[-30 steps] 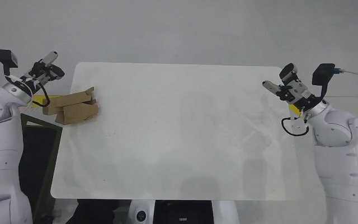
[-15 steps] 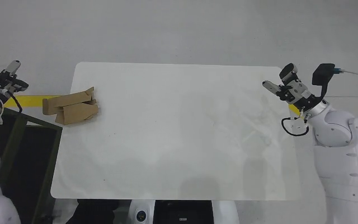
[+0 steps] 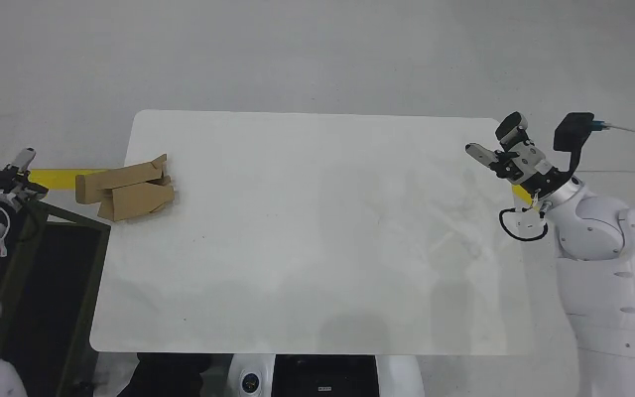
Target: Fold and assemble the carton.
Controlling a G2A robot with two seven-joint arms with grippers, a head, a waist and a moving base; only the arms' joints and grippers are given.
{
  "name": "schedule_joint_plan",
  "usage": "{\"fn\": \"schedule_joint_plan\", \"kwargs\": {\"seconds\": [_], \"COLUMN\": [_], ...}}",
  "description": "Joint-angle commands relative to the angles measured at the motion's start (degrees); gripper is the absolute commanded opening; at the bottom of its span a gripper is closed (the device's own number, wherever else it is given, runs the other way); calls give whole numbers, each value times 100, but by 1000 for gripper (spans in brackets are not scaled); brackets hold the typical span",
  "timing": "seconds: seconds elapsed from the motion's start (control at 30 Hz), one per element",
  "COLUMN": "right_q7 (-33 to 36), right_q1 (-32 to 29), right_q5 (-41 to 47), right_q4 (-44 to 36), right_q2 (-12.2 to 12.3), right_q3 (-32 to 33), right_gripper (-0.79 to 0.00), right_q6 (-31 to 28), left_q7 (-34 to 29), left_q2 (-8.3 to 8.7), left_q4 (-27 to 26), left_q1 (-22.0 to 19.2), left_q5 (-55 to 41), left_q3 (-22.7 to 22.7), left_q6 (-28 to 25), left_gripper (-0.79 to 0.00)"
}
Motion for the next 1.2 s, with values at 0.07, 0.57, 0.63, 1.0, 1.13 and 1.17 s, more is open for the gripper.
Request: {"fn": "schedule_joint_plan", "kwargs": {"seconds": [0.07, 0.57, 0.63, 1.0, 1.13, 1.17], "right_q7": [0, 0, 0, 0, 0, 0], "right_q1": [0, 0, 0, 0, 0, 0], "right_q5": [0, 0, 0, 0, 0, 0], "right_q4": [0, 0, 0, 0, 0, 0], "right_q2": [0, 0, 0, 0, 0, 0], "right_q3": [0, 0, 0, 0, 0, 0], "right_gripper": [0, 0, 0, 0, 0, 0], "right_q6": [0, 0, 0, 0, 0, 0], "left_q7": [126, 60, -2, -129, -228, -275], "left_q2": [-116, -367, -369, -359, -362, -366], "left_q4": [13, 172, 231, 615, 691, 712], "left_q1": [242, 251, 195, -55, -106, -120], "left_q5": [-315, -482, -473, -576, -723, -805], "left_q3": [145, 776, 810, 867, 857, 845], "left_q6": [-222, -575, -626, -688, -729, -720], "left_gripper": [0, 0, -508, -785, -785, -785]}}
